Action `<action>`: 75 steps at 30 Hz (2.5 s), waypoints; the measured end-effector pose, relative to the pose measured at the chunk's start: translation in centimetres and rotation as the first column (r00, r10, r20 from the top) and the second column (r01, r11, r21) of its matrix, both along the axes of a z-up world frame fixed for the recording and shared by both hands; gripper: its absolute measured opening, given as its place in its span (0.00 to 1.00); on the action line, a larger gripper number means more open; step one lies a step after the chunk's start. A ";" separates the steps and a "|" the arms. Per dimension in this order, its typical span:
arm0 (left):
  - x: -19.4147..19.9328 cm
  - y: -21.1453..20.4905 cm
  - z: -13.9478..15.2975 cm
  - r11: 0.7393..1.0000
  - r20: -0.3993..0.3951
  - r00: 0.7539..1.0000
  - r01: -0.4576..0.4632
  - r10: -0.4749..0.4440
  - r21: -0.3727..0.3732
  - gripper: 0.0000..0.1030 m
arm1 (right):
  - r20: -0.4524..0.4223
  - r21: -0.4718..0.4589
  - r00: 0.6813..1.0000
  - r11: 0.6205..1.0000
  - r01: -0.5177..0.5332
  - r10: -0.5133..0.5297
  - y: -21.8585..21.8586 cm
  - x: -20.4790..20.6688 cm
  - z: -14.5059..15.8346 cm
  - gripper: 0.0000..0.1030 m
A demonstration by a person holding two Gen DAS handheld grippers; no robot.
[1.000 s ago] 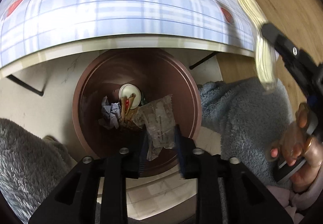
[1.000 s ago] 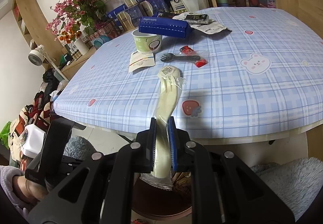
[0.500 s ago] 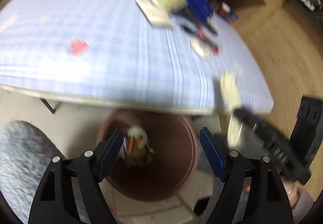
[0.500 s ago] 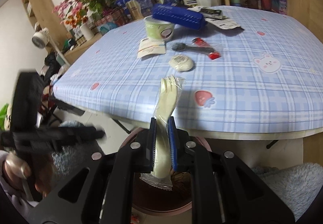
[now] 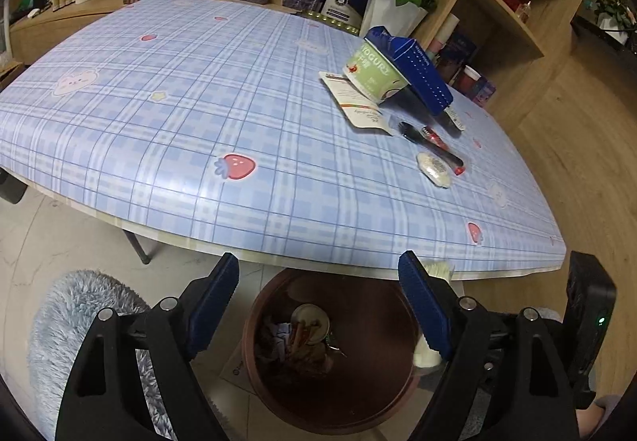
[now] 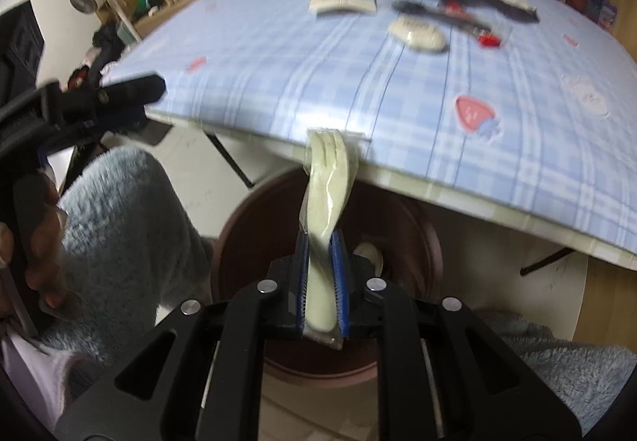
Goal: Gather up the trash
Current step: 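Lower the wrapped spoon into the brown bin and open the right gripper, then grasp the round white wrapped bun with the right gripper while the left gripper grasps the blue box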
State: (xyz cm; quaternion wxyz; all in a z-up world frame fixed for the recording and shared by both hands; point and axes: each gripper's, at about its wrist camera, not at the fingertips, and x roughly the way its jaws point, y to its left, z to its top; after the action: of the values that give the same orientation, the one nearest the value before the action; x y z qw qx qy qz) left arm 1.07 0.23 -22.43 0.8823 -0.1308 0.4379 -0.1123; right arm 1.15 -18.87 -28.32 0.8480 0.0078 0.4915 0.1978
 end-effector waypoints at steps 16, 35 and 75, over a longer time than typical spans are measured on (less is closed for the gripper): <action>0.4 0.3 -0.5 1.000 -0.026 1.000 -0.012 0.012 0.000 0.78 | -0.033 -0.038 0.999 0.999 0.032 -0.034 -0.2 0.4 -0.9 0.31; 0.5 -0.6 -0.6 0.999 -0.021 1.000 0.008 -0.007 0.034 0.78 | 0.208 0.113 0.941 0.962 0.249 -0.268 -5.1 -0.4 4.2 0.94; 9.9 -4.0 2.4 0.991 -0.023 0.993 0.118 -0.117 0.064 0.76 | 0.197 -0.029 0.978 0.996 0.079 -0.072 -3.1 14.3 3.6 0.40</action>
State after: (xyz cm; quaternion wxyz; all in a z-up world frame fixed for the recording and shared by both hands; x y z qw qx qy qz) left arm 10.95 -3.78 -20.04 0.8738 -0.0771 0.4567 -0.1484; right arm 15.47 -21.97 -24.71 0.8993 -0.0085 0.4084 0.1562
